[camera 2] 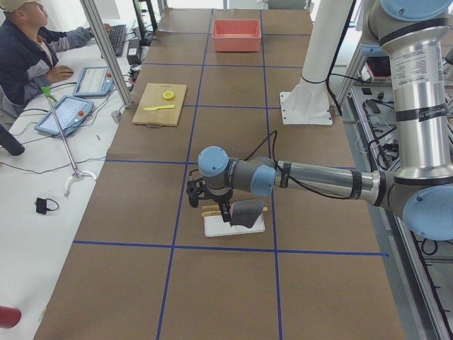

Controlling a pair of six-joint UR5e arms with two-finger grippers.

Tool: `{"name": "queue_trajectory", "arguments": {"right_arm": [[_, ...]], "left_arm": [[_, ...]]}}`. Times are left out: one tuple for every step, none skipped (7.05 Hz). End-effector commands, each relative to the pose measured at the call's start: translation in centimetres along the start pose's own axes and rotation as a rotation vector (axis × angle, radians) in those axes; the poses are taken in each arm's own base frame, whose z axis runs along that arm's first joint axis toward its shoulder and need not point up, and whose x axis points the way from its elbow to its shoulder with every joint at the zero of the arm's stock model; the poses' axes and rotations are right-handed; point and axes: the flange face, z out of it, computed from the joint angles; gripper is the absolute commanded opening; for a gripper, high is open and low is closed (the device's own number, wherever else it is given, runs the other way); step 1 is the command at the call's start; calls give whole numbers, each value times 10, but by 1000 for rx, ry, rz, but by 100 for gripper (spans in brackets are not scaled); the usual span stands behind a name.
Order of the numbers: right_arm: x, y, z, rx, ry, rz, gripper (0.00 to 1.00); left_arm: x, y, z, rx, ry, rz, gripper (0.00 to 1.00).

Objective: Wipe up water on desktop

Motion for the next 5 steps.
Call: {"name": "queue_trajectory", "arguments": {"right_arm": [[0, 0, 1, -3, -1, -1, 100], [-1, 0, 1, -3, -3, -1, 100], [-1, 0, 1, -3, -3, -1, 100], [-1, 0, 2, -4, -4, -1, 100], [-1, 0, 2, -4, -5, -1, 100]], "left_arm": [[-8, 12, 15, -29, -12, -11, 91], [-10, 15, 18, -38, -16, -14, 89], [-8, 16, 21, -45, -17, -12, 85], [-7, 16, 21, -46, -17, -10, 81], [-7, 16, 21, -47, -18, -9, 71]]}}
